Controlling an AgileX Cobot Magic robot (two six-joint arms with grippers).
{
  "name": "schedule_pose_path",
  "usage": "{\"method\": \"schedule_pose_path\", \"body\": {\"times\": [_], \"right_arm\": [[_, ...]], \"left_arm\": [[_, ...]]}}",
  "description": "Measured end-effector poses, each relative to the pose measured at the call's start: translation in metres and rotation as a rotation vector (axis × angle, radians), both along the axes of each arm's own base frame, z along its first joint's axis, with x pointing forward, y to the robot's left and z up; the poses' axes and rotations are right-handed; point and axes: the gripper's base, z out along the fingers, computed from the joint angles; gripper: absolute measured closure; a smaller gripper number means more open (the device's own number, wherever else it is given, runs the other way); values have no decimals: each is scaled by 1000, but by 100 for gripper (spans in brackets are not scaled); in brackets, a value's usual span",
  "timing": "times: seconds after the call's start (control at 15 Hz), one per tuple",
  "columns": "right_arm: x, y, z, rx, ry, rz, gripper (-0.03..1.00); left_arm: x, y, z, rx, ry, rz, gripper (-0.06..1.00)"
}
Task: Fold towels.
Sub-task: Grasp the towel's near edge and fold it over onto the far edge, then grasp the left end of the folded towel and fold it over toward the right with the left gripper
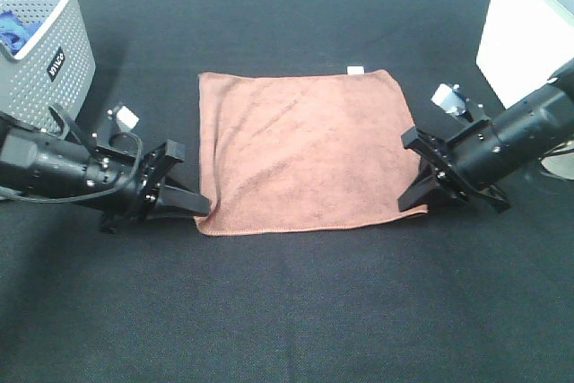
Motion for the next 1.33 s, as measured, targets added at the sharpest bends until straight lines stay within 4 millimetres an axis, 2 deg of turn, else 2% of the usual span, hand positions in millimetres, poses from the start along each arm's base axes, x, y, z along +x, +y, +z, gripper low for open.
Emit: {"method": "schedule_pose_path", "body": {"times": [0.2,0.33,0.47,0.53,0.67,0.73,0.87,1.07,1.13,1.2,1.33], "right_arm": [[-21,-2,14,-31,5,9,97],[-49,-3,11,-33,70,0,97],[-76,-3,9,-34,125,-3,97],[-76,-3,9,-34,125,-3,97],[-94,-4,7,-39,161,4,97],[-96,-4,7,-43,164,11,97],[-96,-4,12,-43,142,11,97],[-75,-3,31,-40,47,21,97],[-63,-3,39,-39,2,22,97],[-38,-3,57,-40,-93,20,97],[-5,-1,77,-35,-196,23,97]], "left_arm": [[-24,7,10,52,8,-3,94],[-47,11,21,74,14,-31,94],[-69,14,23,82,53,-34,94],[-69,14,23,82,53,-34,94],[-86,17,26,85,76,-35,94],[-91,17,28,85,72,-37,94],[-91,17,36,78,49,-30,94],[-80,16,46,67,10,-15,94],[-71,15,51,72,-23,-8,94],[-54,15,60,95,-88,16,94],[-27,16,74,138,-183,60,94]]}}
